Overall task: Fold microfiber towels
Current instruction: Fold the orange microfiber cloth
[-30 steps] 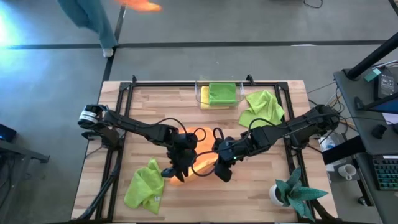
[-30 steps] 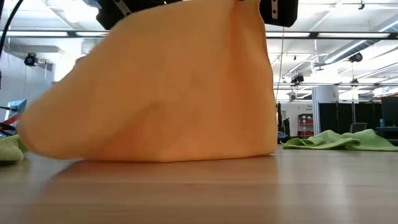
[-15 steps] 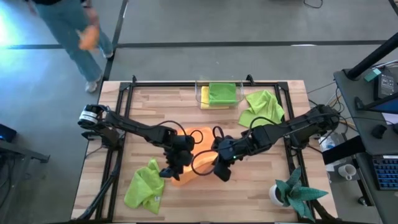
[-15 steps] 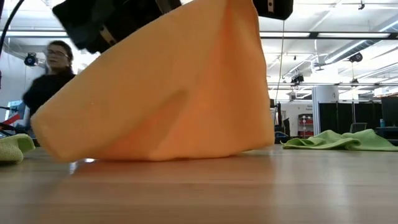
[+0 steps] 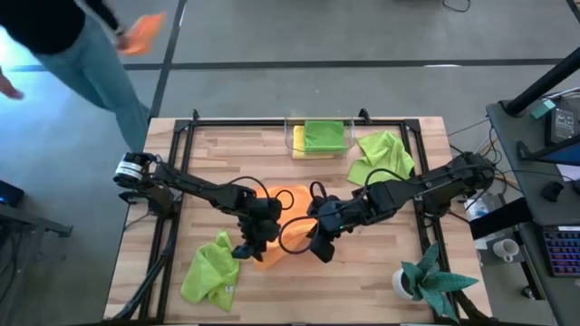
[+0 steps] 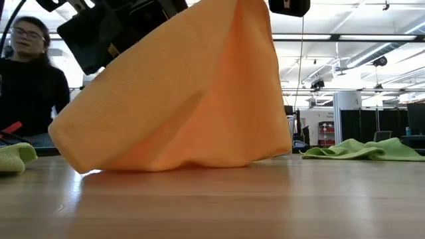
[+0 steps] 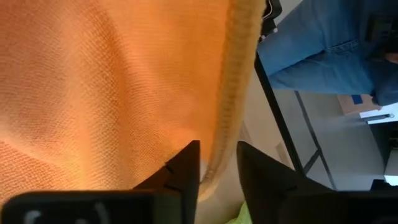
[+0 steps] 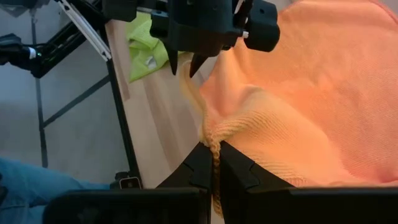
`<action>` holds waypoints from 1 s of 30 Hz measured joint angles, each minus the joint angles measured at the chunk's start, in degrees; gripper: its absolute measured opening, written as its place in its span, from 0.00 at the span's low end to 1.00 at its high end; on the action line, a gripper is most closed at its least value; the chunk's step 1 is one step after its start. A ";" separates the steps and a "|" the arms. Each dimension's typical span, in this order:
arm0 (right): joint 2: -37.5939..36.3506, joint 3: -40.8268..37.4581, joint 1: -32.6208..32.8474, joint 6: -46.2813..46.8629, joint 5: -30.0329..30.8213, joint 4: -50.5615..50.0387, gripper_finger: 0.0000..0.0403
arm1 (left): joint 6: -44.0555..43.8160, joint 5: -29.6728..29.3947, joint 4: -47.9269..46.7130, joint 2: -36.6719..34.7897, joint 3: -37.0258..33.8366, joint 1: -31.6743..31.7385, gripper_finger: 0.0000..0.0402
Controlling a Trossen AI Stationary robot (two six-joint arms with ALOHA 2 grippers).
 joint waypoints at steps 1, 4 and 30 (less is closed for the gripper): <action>0.00 0.00 0.00 0.00 0.00 -0.01 0.02 | 0.05 0.00 0.00 0.00 0.00 0.00 0.18; 0.00 0.00 0.01 -0.02 0.00 0.00 0.02 | 0.09 0.02 -0.02 0.00 0.00 0.00 0.10; -0.02 0.02 0.14 -0.16 -0.03 0.11 0.02 | -0.80 -11.21 -19.58 -13.03 3.50 -0.15 0.00</action>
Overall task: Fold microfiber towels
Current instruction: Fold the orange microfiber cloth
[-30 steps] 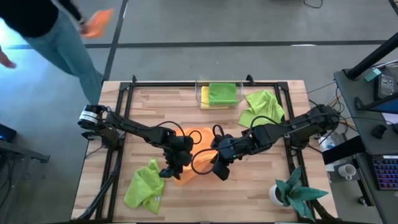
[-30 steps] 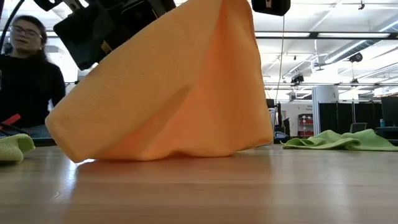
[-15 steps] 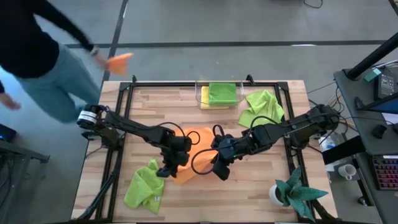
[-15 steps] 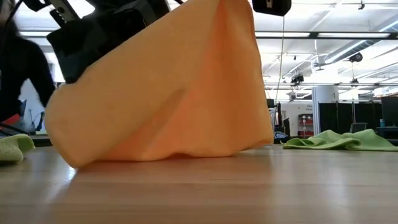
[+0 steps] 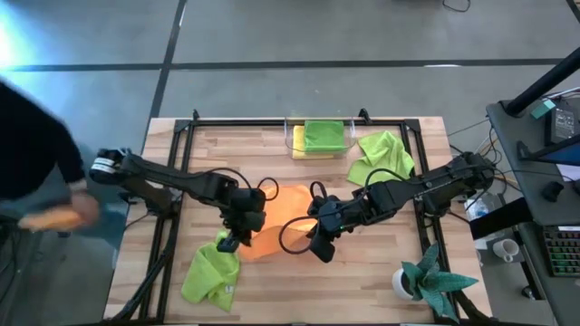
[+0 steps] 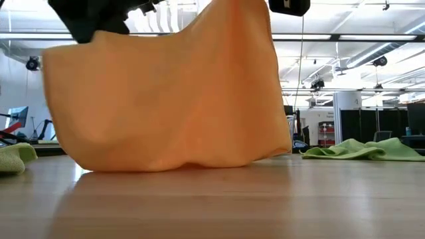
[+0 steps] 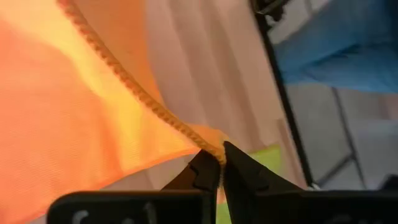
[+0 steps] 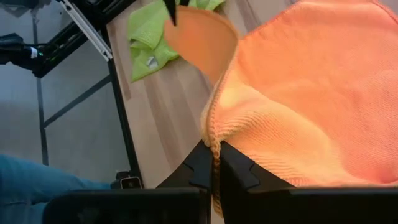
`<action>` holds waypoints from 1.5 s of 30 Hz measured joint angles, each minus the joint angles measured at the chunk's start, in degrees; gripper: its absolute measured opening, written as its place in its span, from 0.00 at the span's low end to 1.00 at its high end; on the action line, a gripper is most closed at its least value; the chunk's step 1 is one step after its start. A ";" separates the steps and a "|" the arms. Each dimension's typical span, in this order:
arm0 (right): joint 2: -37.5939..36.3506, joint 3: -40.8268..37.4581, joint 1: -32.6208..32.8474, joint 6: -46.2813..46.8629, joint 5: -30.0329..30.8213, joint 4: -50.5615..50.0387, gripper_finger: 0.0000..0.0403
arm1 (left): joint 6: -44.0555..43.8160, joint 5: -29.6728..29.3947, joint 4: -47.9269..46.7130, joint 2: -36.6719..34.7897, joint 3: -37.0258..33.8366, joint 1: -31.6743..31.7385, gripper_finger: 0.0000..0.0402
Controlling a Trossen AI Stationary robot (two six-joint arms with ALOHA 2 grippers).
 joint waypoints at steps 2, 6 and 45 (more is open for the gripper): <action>0.00 0.00 0.00 0.05 0.01 0.05 0.02 | -0.38 -3.95 -0.53 -0.83 0.00 -0.21 0.00; 0.00 0.00 0.00 0.12 0.02 0.45 0.02 | -0.14 -8.66 -2.39 -2.95 0.33 -0.64 0.00; -0.07 17.66 -8.09 -26.72 26.66 -19.44 0.02 | 17.69 -52.08 -38.40 -1.15 37.88 1.53 0.00</action>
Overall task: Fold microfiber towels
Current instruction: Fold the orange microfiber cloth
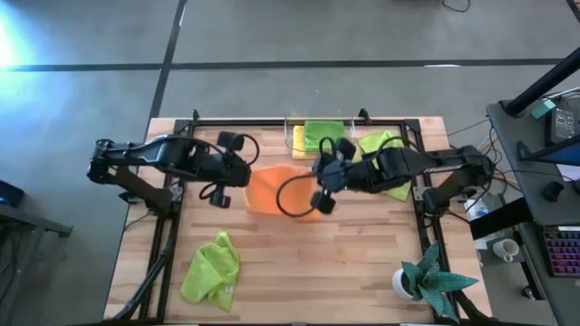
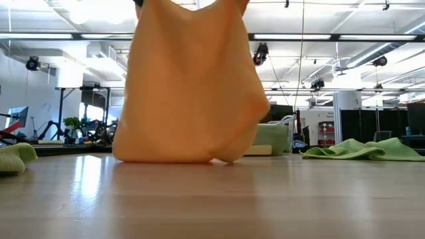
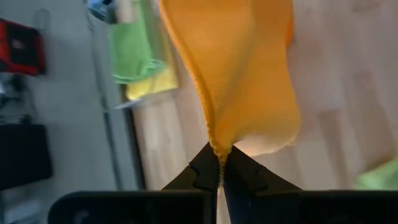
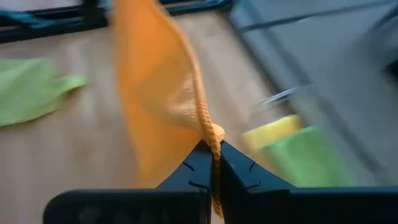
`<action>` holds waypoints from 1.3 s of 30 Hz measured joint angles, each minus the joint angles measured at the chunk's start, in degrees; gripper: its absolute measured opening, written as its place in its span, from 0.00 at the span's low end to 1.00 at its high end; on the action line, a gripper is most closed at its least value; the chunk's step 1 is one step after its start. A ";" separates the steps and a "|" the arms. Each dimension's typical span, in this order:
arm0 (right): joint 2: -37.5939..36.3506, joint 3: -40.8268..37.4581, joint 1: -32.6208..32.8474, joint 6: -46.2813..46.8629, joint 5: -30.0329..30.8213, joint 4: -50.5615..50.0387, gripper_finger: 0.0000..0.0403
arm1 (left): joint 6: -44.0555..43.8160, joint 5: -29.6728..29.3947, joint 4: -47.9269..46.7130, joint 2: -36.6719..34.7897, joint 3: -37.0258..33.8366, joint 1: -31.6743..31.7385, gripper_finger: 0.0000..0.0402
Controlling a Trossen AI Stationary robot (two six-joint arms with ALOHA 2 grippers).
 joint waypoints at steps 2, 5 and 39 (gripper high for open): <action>0.00 1.00 -0.78 -2.61 4.19 -0.05 0.02 | 1.30 -2.07 -0.04 0.45 1.52 0.71 0.00; 0.00 3.33 -1.72 -6.73 7.56 -0.02 0.02 | 3.21 -6.87 -0.03 1.12 4.39 1.45 0.00; -0.15 10.77 -6.20 -12.65 -11.66 3.69 0.02 | 7.23 -14.73 -0.43 6.72 14.46 3.69 0.00</action>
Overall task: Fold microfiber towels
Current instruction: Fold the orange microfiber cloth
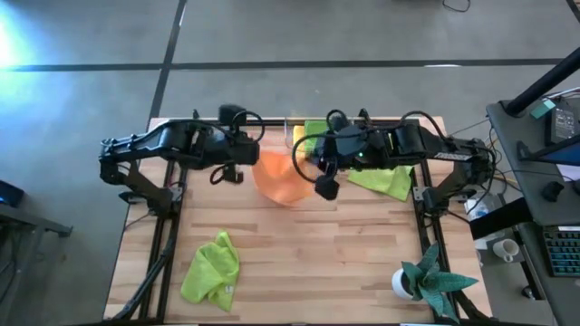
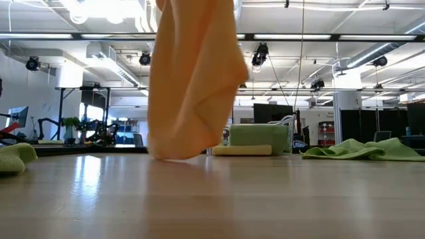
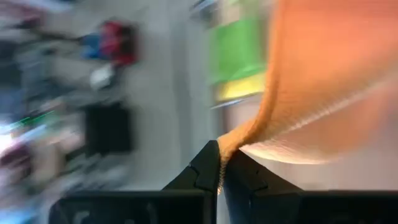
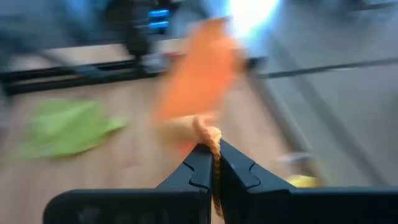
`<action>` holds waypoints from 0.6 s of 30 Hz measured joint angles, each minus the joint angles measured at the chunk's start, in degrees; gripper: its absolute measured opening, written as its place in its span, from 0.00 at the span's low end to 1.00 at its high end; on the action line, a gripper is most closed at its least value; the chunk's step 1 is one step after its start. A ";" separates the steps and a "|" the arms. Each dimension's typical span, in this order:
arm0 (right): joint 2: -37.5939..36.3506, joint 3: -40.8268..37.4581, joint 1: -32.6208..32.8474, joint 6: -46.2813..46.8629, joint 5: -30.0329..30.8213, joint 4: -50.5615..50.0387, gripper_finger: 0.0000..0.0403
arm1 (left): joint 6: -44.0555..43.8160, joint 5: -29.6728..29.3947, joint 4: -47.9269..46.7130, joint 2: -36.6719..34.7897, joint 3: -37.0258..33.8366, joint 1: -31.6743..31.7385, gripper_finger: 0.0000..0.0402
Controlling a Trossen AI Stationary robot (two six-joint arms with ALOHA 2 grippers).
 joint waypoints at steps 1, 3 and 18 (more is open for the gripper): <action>0.04 0.00 0.05 0.36 4.95 -0.10 0.02 | -0.01 4.22 0.06 -0.01 0.04 0.00 0.00; 0.04 0.00 0.23 0.54 15.69 -1.13 0.02 | 0.12 7.35 0.64 -0.01 0.05 -0.07 0.00; -0.12 -0.02 -2.91 -4.51 0.14 2.15 0.02 | 6.06 -4.01 5.28 -0.65 1.32 -0.58 0.00</action>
